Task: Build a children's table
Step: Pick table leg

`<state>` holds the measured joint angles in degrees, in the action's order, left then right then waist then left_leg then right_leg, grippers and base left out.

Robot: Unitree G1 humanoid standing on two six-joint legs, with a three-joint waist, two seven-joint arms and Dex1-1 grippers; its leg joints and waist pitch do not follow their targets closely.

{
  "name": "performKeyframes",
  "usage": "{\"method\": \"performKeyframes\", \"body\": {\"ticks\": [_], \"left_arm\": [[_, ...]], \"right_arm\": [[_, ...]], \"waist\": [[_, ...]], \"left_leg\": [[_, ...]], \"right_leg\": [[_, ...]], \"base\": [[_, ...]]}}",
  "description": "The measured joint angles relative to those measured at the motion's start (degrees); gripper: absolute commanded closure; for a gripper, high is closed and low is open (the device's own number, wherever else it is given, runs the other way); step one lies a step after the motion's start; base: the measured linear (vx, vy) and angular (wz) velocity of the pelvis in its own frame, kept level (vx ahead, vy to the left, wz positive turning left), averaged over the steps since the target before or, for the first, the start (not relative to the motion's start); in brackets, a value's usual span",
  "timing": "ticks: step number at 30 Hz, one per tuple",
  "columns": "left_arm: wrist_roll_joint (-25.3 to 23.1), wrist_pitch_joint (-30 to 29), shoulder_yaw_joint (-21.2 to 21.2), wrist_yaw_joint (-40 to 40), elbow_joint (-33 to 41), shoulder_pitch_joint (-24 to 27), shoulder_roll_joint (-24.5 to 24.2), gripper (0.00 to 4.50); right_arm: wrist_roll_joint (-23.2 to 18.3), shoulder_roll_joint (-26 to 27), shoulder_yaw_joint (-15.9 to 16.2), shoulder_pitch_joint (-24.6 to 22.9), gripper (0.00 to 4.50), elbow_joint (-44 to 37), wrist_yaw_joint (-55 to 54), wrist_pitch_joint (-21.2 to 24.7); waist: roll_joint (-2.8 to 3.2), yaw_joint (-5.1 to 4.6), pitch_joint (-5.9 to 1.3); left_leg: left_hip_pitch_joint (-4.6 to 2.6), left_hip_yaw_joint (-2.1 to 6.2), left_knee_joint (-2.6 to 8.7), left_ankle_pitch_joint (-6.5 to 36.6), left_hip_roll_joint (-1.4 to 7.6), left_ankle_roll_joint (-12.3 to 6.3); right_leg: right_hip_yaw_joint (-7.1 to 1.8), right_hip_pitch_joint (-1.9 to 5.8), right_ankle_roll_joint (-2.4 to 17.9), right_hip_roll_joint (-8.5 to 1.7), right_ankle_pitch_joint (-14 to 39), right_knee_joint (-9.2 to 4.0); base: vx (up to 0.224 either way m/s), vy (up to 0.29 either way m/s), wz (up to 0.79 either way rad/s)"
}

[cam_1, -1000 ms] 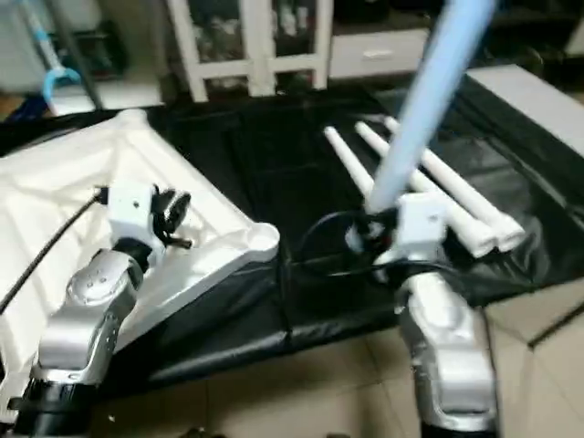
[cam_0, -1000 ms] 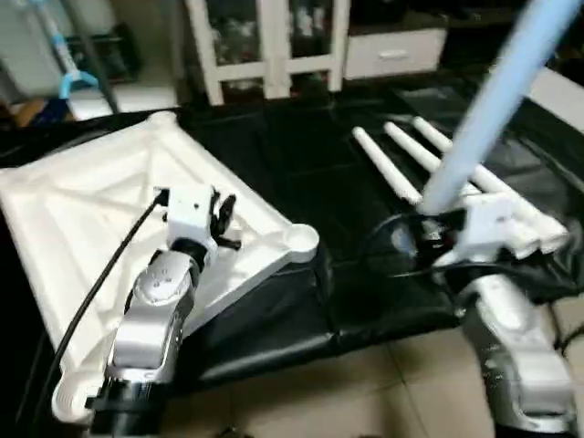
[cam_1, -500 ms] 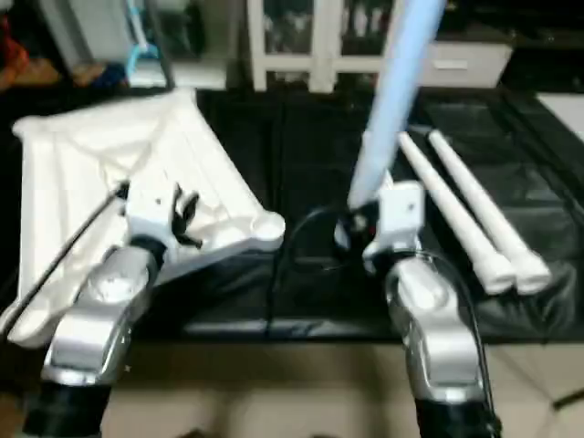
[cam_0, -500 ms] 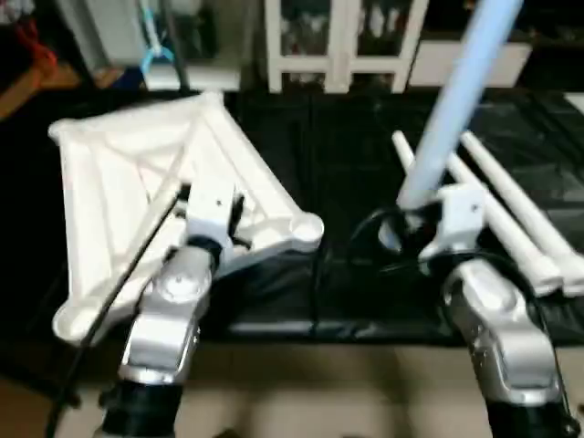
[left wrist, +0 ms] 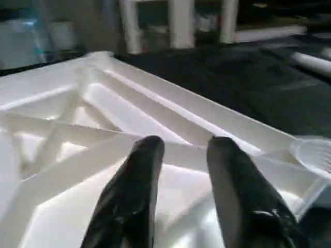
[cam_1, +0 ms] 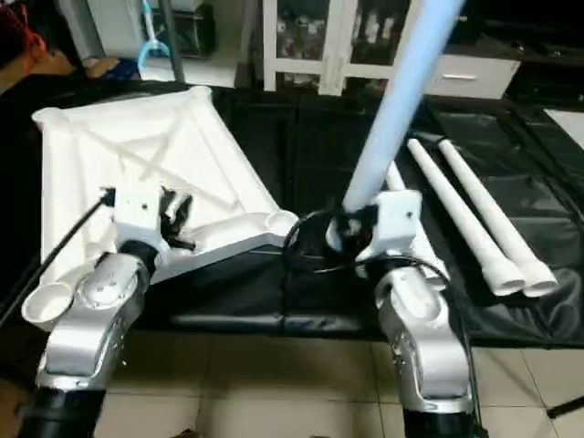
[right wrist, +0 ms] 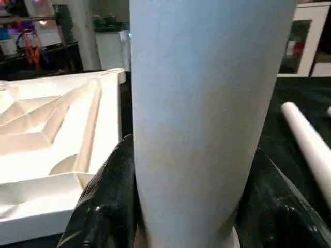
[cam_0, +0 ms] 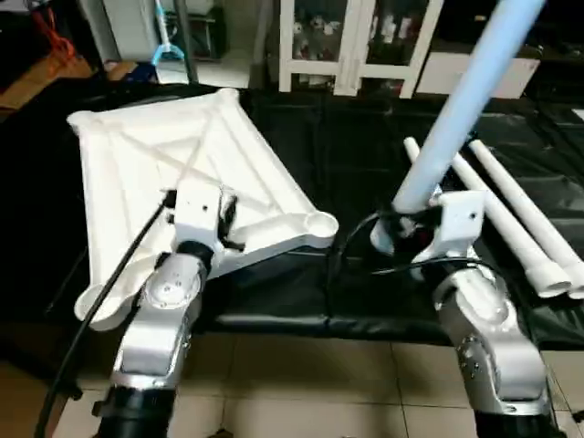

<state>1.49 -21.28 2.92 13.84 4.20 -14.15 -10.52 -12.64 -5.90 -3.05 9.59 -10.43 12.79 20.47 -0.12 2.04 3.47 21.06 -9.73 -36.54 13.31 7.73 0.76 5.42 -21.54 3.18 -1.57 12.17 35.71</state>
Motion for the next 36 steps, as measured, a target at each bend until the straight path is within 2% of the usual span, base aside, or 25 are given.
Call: {"method": "performKeyframes", "body": {"ticks": [1,2,5,9,11,15,18,19,21,22,23,24,25,26,27,28,29,30,31,32,33,34,35,36], "left_arm": [[0.3,-0.2,1.8,3.9,0.3,-0.3,-2.3,2.51],[0.7,-0.2,2.6,6.1,0.3,-0.8,-3.1,2.51],[2.0,0.2,3.6,9.0,0.1,-2.5,-1.9,2.43],[3.1,0.9,1.6,3.6,-1.2,-3.5,3.2,2.43],[2.1,1.5,-0.2,-1.9,-0.9,-2.8,6.0,2.43],[0.8,1.1,-0.6,-4.8,0.4,2.0,5.6,2.43],[0.6,0.7,-0.5,-5.1,1.3,3.6,5.5,2.43],[0.6,0.7,-0.5,-5.1,1.8,3.7,5.9,2.43],[0.6,0.7,-0.5,-4.8,3.1,4.3,6.0,2.43],[0.3,0.8,-0.8,-4.8,3.5,4.3,5.6,2.43],[0.1,0.9,-0.8,-4.9,3.7,4.3,5.4,2.43],[-0.1,1.0,-0.8,-5.0,3.8,4.3,5.4,2.43],[-0.1,1.0,-0.6,-5.4,3.8,4.3,5.5,2.43],[-0.1,1.0,-0.5,-5.6,3.8,4.3,5.6,2.43],[-0.1,1.0,-0.3,-5.7,3.8,4.4,5.7,2.43],[-0.1,1.0,-0.1,-5.8,3.8,4.2,6.0,2.43],[-0.1,1.0,1.2,-5.8,3.7,4.2,6.7,2.43],[-0.1,1.0,2.0,-5.8,3.8,4.1,6.7,2.43],[-0.2,1.0,2.1,-5.8,3.8,4.1,6.6,2.43],[-0.3,1.0,1.9,-5.8,3.8,4.1,6.4,2.43],[-0.4,1.0,1.8,-5.8,3.8,4.1,6.2,2.43],[-0.6,0.9,1.6,-5.8,3.8,4.2,5.9,2.43],[-0.7,0.9,1.3,-5.8,3.9,4.2,5.6,2.43],[-0.9,0.9,1.0,-5.9,3.9,4.2,5.3,2.43]], "right_arm": [[-1.0,-0.1,-0.7,0.7,2.6,0.3,0.4,0.0],[-1.5,-0.3,-1.5,1.5,2.6,0.5,0.7,0.0],[-2.4,-1.6,-2.9,2.0,2.6,0.5,2.1,0.1],[-2.4,-2.0,-2.1,1.3,2.6,-0.4,2.0,0.8],[-1.7,-1.8,-1.5,-1.2,2.6,-2.4,0.9,0.8],[-0.6,-1.0,-0.9,-3.3,2.6,-2.9,0.1,0.8],[-1.1,-0.5,-1.2,-3.2,2.6,-2.9,-0.1,1.6],[-1.5,-0.3,-1.0,-3.2,2.6,-2.9,0.1,1.8],[-2.5,-0.1,-0.5,-2.9,2.6,-2.9,0.5,2.0],[-2.6,-0.2,-0.4,-2.6,2.6,-2.9,0.6,2.0],[-2.6,-0.2,-0.4,-2.6,2.6,-2.9,0.6,2.0],[-2.6,-0.2,-0.5,-2.6,2.6,-2.9,0.7,2.0],[-2.6,-0.2,-0.5,-2.7,2.6,-2.9,0.6,2.0],[-2.6,-0.3,-0.5,-2.7,2.6,-2.9,0.7,2.0],[-2.6,-0.5,-0.5,-2.8,2.6,-2.9,0.7,2.0],[-2.6,-1.1,-0.9,-2.9,2.6,-2.9,0.7,2.0],[-2.5,-1.5,-1.6,-3.2,2.6,-2.8,0.6,2.0],[-2.5,-1.6,-1.9,-3.3,2.6,-2.8,0.6,2.0],[-2.5,-1.7,-1.9,-3.2,2.6,-2.8,0.5,2.0],[-2.5,-1.7,-1.9,-3.2,2.6,-2.8,0.5,2.0],[-2.5,-1.7,-1.9,-3.1,2.6,-2.7,0.4,2.0],[-2.5,-1.4,-1.6,-3.1,2.6,-2.7,0.4,2.0],[-2.5,-1.3,-0.8,-2.9,2.6,-2.7,0.5,2.0],[-2.5,-0.9,-0.2,-2.8,2.6,-2.7,0.8,2.0]], "waist": [[0.18,-0.01,0.06],[0.4,0.04,0.13],[0.75,-0.06,0.06],[0.75,-0.32,0.06],[0.69,-0.39,0.01],[0.6,-0.85,0.01],[0.36,-0.6,0.08],[0.39,-0.41,0.12],[0.05,-0.06,0.42],[-0.17,-0.18,0.59],[-0.33,-0.24,0.68],[-0.72,-0.4,0.83],[-1.58,-0.35,0.91],[-2.61,-0.47,0.84],[-3.44,-0.4,0.52],[-2.81,-0.06,0.4],[-2.38,0.05,0.26],[-2.08,0.0,0.12],[-1.83,0.02,-0.03],[-1.23,0.12,-0.3],[-0.12,0.28,-0.4],[0.95,0.5,-0.4],[1.03,0.28,-0.48],[0.88,-0.22,-0.49]], "left_leg": [[-0.02,-0.03,0.0,0.0,0.0,0.01],[-0.02,-0.06,0.0,0.0,0.0,0.02],[-0.15,-0.32,0.05,0.0,0.05,0.02],[-0.11,-0.35,0.05,-0.1,0.07,-0.02],[-0.09,-0.35,0.07,-0.1,0.13,-0.04],[0.1,-0.35,0.12,-0.1,0.18,-0.14],[0.0,-0.35,0.14,-0.1,0.19,-0.09],[-0.3,-0.59,0.2,-0.1,0.31,-0.07],[-2.85,-3.14,1.12,0.3,1.16,0.05],[-4.11,-4.35,1.34,0.7,1.46,0.2],[-4.95,-5.13,1.38,1.0,1.92,0.41],[-5.61,-6.03,1.42,1.4,2.27,0.72],[-6.27,-7.46,1.54,1.6,2.45,1.05],[-6.73,-7.9,1.42,2.0,2.4,1.69],[-6.63,-7.46,0.96,2.6,2.27,2.32],[-5.15,-4.35,-0.93,4.4,1.69,1.4],[-3.63,-1.12,-3.29,4.9,0.86,-0.07],[-2.02,0.9,-5.02,4.9,0.18,-0.11],[-0.22,2.19,-4.79,4.7,-0.18,-0.12],[0.91,2.64,-2.92,4.0,0.13,0.04],[1.68,3.01,-0.88,2.0,0.69,-0.25],[1.73,3.51,-0.38,-1.6,1.9,-0.01],[1.04,3.76,-0.13,-1.6,2.34,1.34],[0.69,3.88,0.29,-1.4,2.13,1.51]], "right_leg": [[-0.02,0.04,0.0,0.0,-0.1,-0.11],[-0.03,0.09,0.0,-0.03,-0.2,-0.2],[-0.07,0.39,-0.1,-0.13,-0.4,-0.45],[-0.06,0.41,-0.1,-0.15,-0.4,-0.48],[-0.02,0.4,-0.2,-0.12,-0.4,-0.48],[-0.02,0.13,-0.3,-0.05,-0.3,-0.48],[-0.02,0.23,-0.4,-0.05,-0.2,-0.54],[-0.15,0.38,-0.7,0.05,0.0,-0.72],[-1.35,1.05,-0.9,0.38,0.1,-1.08],[-1.51,1.31,-1.0,0.05,0.9,-0.51],[-1.27,1.42,-0.9,-0.23,1.8,0.19],[-0.46,1.17,-0.9,-1.2,3.4,1.66],[0.09,0.22,-0.5,-2.8,5.1,4.02],[0.16,0.02,-0.7,-3.6,4.8,4.4],[-0.18,-0.07,-0.5,-3.3,4.0,4.18],[0.02,0.11,-0.6,-2.6,3.8,4.02],[-0.04,0.17,-0.3,-1.81,3.9,3.95],[-0.04,0.29,-0.1,-1.59,4.0,3.97],[0.0,0.6,0.0,-1.23,4.2,3.81],[0.22,0.94,0.0,-0.47,4.3,3.37],[0.69,1.53,0.1,0.5,4.3,2.79],[1.64,2.77,0.0,1.27,4.3,1.73],[1.92,3.26,-0.2,1.26,4.4,1.09],[1.88,3.56,-0.3,1.13,4.4,0.57]], "base": [[0.0,0.0,0.0],[0.0,0.0,0.0],[0.0,0.0,0.0],[0.0,0.0,0.0],[0.0,0.0,0.0],[0.0,0.0,0.0],[0.0,0.0,0.0],[0.0,0.0,0.0],[0.005,0.008,-0.23],[0.013,0.014,-0.45],[0.019,0.003,-0.66],[0.022,-0.031,-0.68],[0.022,-0.031,-0.68],[0.061,-0.09,-0.63],[0.043,-0.065,-0.32],[0.127,-0.109,-0.49],[0.141,-0.085,-0.25],[0.192,-0.106,-0.27],[0.107,-0.061,-0.11],[0.116,-0.021,-0.03],[0.144,0.044,-0.11],[0.144,0.044,-0.11],[0.186,0.086,-0.16],[0.192,0.075,-0.05]]}}
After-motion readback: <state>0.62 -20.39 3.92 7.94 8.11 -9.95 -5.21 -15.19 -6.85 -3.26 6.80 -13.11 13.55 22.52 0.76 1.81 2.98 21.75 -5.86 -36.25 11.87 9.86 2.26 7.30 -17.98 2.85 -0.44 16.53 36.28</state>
